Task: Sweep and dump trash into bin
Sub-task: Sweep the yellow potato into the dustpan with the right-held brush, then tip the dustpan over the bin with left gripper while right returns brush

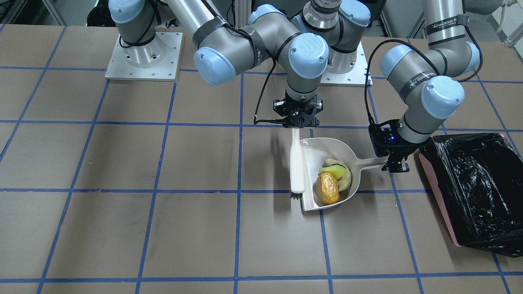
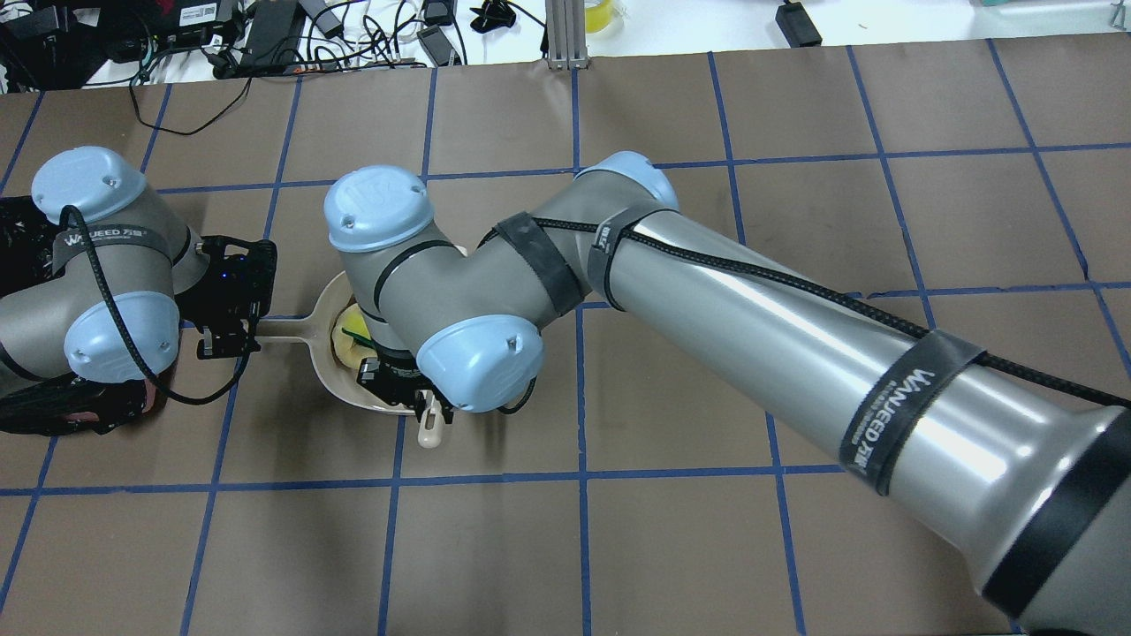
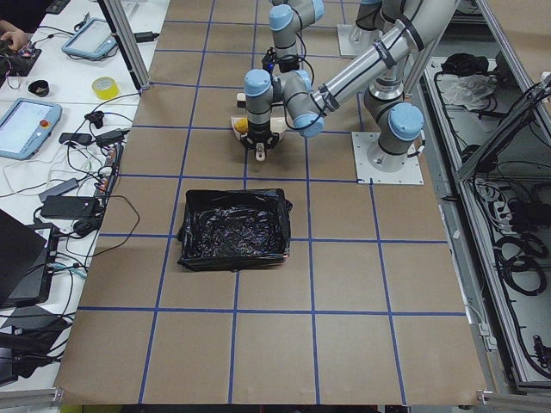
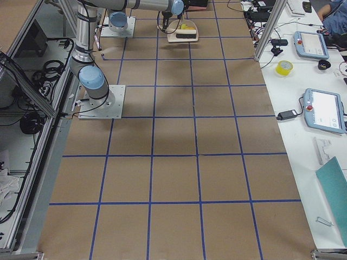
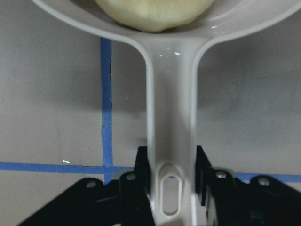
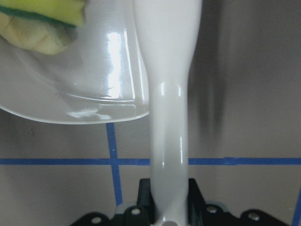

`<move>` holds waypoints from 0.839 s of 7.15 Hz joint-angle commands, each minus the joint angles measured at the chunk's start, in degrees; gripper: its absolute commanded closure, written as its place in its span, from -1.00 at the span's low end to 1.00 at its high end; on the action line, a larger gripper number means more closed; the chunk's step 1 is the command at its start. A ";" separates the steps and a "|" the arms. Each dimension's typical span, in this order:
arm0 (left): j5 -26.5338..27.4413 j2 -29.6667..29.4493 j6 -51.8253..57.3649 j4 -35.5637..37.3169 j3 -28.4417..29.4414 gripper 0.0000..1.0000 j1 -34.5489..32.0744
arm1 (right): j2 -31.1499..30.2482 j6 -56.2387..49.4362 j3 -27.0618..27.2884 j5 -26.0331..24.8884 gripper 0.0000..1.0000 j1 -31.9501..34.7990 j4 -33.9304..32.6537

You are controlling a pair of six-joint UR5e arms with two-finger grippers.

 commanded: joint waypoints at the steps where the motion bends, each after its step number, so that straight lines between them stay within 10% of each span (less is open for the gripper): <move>1: -3.66 -0.24 0.07 -0.52 1.35 0.98 2.08 | -4.27 -6.78 0.07 -1.32 0.99 -11.74 4.46; 6: -6.14 0.46 4.63 -22.36 21.10 1.00 20.67 | -4.28 -45.70 4.19 -12.73 1.00 -48.82 8.17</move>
